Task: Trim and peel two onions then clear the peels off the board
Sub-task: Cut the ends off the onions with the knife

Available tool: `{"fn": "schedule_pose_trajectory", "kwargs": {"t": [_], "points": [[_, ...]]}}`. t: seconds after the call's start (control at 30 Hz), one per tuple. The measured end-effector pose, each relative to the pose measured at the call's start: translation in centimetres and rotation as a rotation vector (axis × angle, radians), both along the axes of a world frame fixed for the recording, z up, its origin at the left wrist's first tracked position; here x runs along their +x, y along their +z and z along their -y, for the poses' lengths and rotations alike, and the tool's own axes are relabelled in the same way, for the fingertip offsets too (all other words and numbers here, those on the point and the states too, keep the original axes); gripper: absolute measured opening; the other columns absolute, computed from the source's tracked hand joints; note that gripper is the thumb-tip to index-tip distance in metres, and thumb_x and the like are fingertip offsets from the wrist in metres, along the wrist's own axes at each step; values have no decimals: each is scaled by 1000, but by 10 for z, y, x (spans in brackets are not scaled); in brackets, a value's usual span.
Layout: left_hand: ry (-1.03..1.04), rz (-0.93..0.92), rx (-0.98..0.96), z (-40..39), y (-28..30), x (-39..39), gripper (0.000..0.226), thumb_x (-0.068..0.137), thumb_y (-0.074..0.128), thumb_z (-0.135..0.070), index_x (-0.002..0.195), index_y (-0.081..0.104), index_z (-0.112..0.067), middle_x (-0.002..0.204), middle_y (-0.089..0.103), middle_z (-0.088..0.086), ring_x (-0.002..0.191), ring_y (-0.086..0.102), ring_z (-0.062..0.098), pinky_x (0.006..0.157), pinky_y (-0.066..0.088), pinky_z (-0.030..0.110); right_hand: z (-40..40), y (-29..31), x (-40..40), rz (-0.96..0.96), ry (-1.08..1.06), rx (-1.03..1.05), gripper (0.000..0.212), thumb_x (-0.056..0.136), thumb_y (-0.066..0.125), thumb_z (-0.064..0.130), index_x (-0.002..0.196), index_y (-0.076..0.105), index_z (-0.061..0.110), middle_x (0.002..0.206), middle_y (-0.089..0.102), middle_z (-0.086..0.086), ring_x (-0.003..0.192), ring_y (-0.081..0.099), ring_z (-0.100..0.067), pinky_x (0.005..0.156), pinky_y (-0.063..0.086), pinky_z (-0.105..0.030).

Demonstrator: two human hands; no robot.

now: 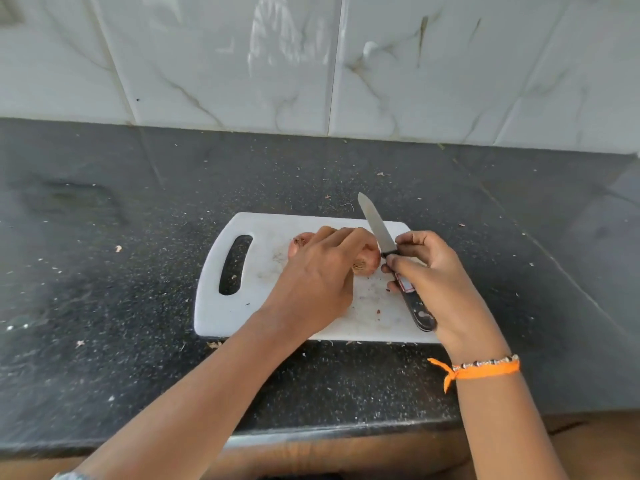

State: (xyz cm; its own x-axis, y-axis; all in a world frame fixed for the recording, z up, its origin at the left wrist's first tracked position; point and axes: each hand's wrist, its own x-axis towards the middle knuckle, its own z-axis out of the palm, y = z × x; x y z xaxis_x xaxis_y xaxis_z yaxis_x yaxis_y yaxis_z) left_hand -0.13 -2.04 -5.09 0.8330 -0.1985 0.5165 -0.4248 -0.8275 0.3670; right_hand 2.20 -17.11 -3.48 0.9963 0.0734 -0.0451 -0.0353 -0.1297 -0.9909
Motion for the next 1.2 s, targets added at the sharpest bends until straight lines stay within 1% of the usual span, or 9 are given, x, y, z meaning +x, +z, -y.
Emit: {"fn": "schedule_pose_trajectory", "kwargs": {"t": [0.13,0.2,0.3,0.47,0.67,0.83,0.93,1.07,1.2], "points": [[6,-25,-30,2,1,2,15,86,59,-14,99,55,-21,98,61,-11,89,53,12,74,34,17,-1,-1,-5,63,3,41,33,83,65,-3,108,57,18,98,69,-1,65,63,2,54,49,-14],[-13,-44,-66,4,0,5,15,86,62,-12,95,54,-20,97,59,-10,88,57,12,75,39,17,1,1,-4,80,-16,72,37,81,67,-4,110,58,19,95,70,1,68,64,2,56,49,-14],[-36,-85,-131,8,3,5,15,86,60,-9,97,54,-17,100,57,-8,85,60,14,70,51,35,4,1,-3,109,-42,52,33,79,69,-5,95,65,22,89,72,2,73,66,-1,59,50,-13],[0,-111,-173,9,6,3,24,86,61,-14,108,53,-18,107,52,-10,86,59,15,69,49,32,7,-3,-6,119,-39,6,20,79,70,-2,84,68,18,78,71,1,64,64,1,58,49,-12],[18,-134,-193,8,6,2,25,84,66,-15,103,52,-20,102,49,-12,86,55,12,73,49,35,4,-4,-11,73,48,-45,8,89,62,9,94,67,13,78,70,-11,53,56,-7,51,46,-20],[43,-127,-229,7,1,3,33,83,68,-12,112,55,-18,105,49,-15,89,48,3,76,39,16,5,-8,-28,106,-32,-186,19,86,65,11,99,56,22,77,68,-2,46,52,-2,46,42,-15],[46,-121,-218,8,-1,3,35,81,70,-14,112,55,-19,105,50,-16,89,47,2,78,39,17,4,-9,-40,97,-56,-217,27,85,66,7,100,46,18,81,67,-2,43,53,-3,43,43,-17],[49,-128,-261,8,-2,3,27,83,69,-14,107,57,-18,105,60,-9,88,55,9,76,43,18,3,-8,-49,32,-14,-154,4,95,52,11,97,53,15,71,68,-3,47,53,-7,46,45,-19],[43,-162,-323,8,-1,4,22,83,69,-13,104,61,-16,100,65,-8,89,58,5,76,32,0,5,-7,-49,-22,1,-242,21,101,40,20,93,60,16,60,59,3,45,42,-5,46,35,-22]]}}
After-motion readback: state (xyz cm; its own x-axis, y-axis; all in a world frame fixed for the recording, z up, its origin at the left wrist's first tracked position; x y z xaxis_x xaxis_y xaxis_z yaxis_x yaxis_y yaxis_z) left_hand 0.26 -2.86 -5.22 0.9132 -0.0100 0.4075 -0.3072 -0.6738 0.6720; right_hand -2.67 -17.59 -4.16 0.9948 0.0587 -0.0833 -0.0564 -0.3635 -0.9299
